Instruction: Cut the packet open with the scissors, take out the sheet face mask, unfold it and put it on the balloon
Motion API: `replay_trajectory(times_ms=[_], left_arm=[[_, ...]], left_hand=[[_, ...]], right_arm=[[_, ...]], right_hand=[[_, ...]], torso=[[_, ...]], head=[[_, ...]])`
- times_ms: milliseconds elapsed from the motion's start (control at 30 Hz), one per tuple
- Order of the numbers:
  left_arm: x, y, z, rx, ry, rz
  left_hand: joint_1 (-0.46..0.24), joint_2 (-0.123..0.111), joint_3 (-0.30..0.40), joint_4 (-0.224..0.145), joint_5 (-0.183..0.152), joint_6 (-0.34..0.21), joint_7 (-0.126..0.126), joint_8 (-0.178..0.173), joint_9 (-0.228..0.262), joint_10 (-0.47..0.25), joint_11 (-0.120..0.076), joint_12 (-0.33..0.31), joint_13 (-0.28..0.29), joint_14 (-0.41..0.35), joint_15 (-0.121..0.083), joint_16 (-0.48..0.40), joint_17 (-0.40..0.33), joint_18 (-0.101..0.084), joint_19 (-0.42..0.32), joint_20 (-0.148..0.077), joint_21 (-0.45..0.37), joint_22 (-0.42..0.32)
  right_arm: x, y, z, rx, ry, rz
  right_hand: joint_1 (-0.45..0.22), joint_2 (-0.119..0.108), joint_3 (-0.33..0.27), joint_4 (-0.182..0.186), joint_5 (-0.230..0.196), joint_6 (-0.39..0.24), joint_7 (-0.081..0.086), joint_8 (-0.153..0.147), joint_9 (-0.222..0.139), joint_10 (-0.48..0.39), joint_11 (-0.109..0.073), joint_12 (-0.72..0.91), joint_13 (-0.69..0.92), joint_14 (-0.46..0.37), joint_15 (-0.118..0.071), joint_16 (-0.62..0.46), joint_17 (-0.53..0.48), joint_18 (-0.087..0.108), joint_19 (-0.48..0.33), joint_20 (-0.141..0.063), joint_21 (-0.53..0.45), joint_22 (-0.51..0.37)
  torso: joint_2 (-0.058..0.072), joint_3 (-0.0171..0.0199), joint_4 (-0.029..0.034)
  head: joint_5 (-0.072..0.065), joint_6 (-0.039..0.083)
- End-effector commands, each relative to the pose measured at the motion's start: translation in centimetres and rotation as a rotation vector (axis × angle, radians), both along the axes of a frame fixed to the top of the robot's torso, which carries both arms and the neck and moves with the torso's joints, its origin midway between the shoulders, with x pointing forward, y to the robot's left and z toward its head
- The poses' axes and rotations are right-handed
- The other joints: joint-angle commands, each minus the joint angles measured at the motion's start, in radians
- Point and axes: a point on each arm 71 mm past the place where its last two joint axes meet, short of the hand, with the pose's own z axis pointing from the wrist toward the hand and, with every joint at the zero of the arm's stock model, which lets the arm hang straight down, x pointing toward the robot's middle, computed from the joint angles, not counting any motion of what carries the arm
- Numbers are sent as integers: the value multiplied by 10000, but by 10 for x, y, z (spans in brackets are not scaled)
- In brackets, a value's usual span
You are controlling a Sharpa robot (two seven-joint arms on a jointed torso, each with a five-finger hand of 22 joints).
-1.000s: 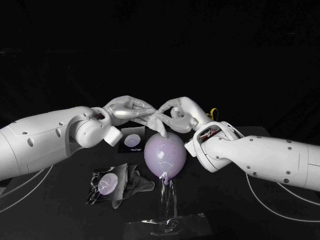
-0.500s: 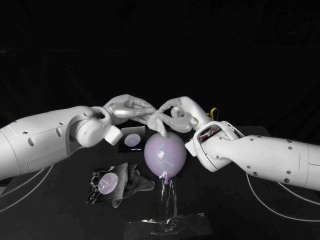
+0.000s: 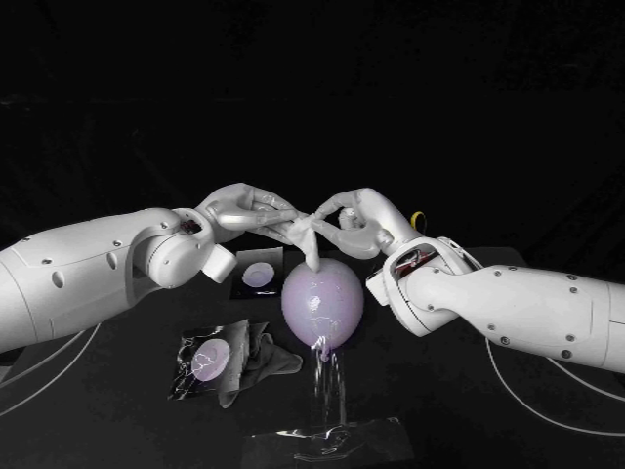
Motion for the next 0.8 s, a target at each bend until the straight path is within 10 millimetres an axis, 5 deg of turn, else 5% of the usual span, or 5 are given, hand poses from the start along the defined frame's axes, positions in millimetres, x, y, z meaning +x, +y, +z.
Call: replay_trajectory(times_ms=[33,800], left_arm=[[1,0,2,50,-207,192],[8,18,1,254,-199,1101]], left_hand=[[6,49,38,-94,52,-37,36,69,416,49,-3,47,9,76,8,-22,0,62,35,-34,76,20],[-72,16,263,-252,54,-86,73,138,572,71,14,41,31,125,7,-94,-17,44,4,-81,177,76]], right_arm=[[-1,0,2,105,-248,56],[-5,-19,12,701,-1302,-242]], right_hand=[[-69,9,26,32,25,-3,-29,343,887,20,-47,-63,1097,1044,-89,35,2633,59,106,-60,-53,1966],[-29,18,175,-94,27,-56,-44,411,957,59,-64,7,1152,1044,-100,35,2633,19,183,-67,147,2021]], torso=[[6,-1,3],[3,0,-2]], head=[[-5,8],[30,20]])
